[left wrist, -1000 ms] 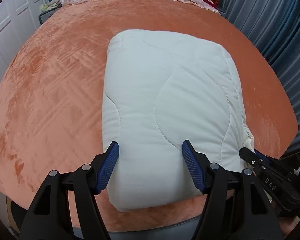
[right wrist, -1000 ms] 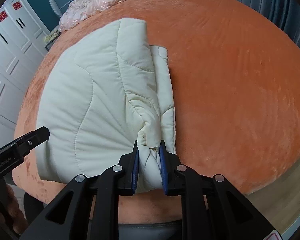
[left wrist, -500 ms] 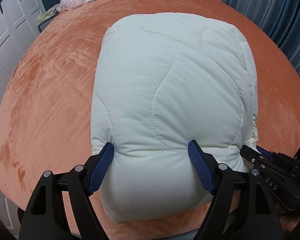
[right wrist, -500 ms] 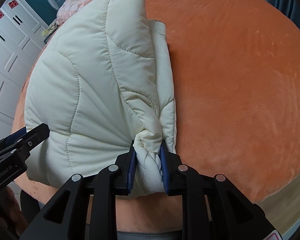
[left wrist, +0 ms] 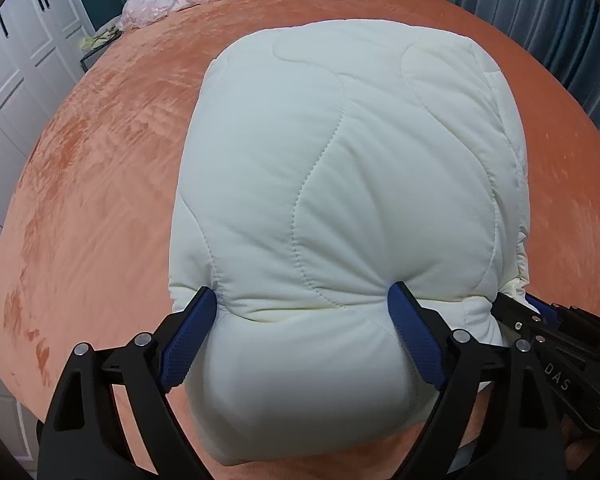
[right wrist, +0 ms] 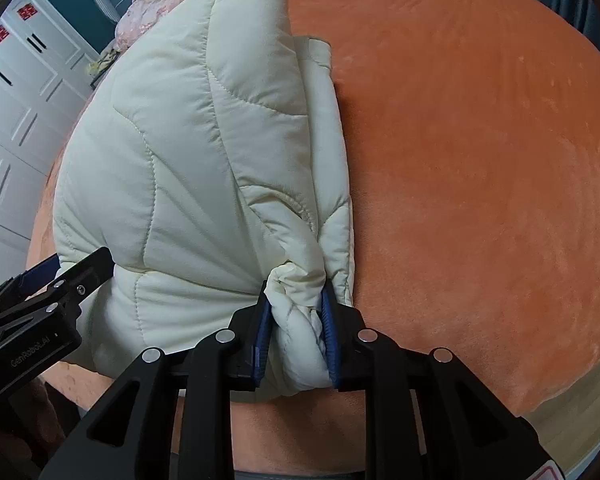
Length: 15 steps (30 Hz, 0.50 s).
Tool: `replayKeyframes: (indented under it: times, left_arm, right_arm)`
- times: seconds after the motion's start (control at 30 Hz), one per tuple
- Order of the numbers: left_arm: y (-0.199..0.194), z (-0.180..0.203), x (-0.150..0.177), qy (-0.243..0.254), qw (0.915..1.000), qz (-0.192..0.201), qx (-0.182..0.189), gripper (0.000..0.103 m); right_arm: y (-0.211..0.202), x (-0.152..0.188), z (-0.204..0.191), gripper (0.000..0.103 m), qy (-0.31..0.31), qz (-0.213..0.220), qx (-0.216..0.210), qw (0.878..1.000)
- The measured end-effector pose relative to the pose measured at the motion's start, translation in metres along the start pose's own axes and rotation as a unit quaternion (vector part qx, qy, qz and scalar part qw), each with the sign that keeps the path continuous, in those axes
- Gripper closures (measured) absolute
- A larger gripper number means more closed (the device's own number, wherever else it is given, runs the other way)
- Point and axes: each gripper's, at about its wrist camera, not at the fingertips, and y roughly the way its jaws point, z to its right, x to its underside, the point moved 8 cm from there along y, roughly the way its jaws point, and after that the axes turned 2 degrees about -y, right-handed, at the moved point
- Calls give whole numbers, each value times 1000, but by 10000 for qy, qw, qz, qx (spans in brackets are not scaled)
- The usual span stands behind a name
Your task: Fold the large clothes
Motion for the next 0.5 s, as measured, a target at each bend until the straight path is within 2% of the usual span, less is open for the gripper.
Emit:
replayKeyframes:
  times: [0.1,0.2,0.23,0.27,0.37,0.43,0.5]
  left_arm:
    - [-1,-5,-2,-78,9999,15,130,9]
    - [-9,-19,-5,-256,9986,-86,463,8]
    - [-12,-26,-6,-349,9979,-100,544,8]
    - [-17,-33,-9,-480,9970,-80,606,8]
    - [-37,-58,-30,-944,9924,220,757,6]
    - [-44,-69,-52,-1157,9892,333,832,5]
    - [-46,-78,-78,-1278,9875,438,815,5]
  right_arm:
    - [-10,0,5,81,229,90,-311,9992]
    - [-34,-2,10,68,663,79,-610,9959]
    - [-44,-4,13,53,797,114,-571,9951]
    - [-57,-9,16,44,876,244,-449,9948]
    - [-94,-38,9,43,675,770,-271,9944]
    - [-108,-66,-2,38,577,1012,-360,9925]
    - [-110,-97,-17,37,491,1126,-452,9914]
